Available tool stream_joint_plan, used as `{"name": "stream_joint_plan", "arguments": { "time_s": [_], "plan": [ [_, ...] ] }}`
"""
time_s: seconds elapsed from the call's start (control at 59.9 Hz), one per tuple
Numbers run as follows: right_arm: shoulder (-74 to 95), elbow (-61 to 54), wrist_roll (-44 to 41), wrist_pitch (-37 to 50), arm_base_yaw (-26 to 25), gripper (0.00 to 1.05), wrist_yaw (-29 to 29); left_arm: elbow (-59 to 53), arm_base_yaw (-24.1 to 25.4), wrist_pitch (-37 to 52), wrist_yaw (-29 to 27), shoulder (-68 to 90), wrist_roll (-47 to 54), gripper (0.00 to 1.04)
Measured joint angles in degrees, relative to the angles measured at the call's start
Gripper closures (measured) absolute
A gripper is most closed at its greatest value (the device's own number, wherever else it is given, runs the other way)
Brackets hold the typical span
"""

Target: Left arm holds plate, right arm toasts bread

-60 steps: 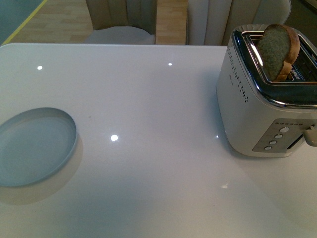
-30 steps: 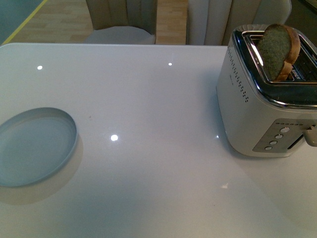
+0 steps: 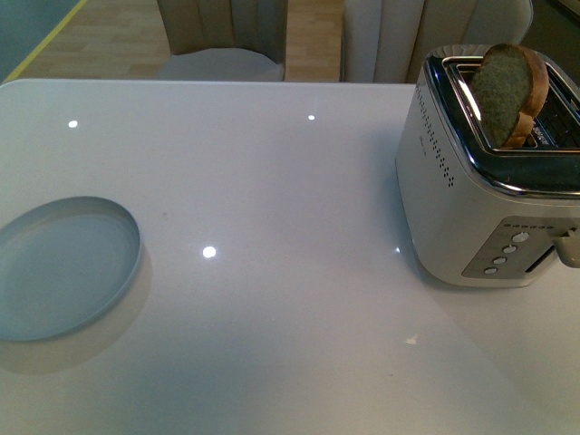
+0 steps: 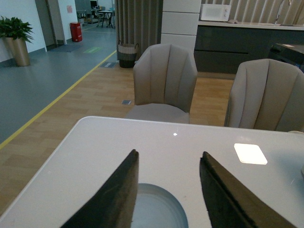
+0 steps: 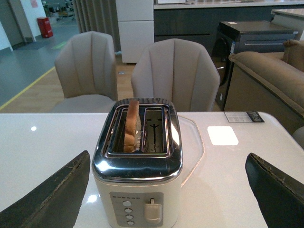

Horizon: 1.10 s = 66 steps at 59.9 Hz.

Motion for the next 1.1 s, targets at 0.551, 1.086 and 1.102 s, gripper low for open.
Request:
{"name": "stream_joint_plan", "arguments": {
  "time_s": [0.551, 1.086, 1.102],
  "plan": [
    [0.0, 0.0, 0.0, 0.0, 0.0, 0.09, 0.0, 0.0, 0.0, 0.0, 0.0, 0.0, 0.1, 0.07],
    [0.0, 0.0, 0.0, 0.0, 0.0, 0.09, 0.0, 0.0, 0.0, 0.0, 0.0, 0.0, 0.1, 0.07],
    [0.0, 0.0, 0.0, 0.0, 0.0, 0.09, 0.0, 0.0, 0.0, 0.0, 0.0, 0.0, 0.1, 0.07]
  ]
}}
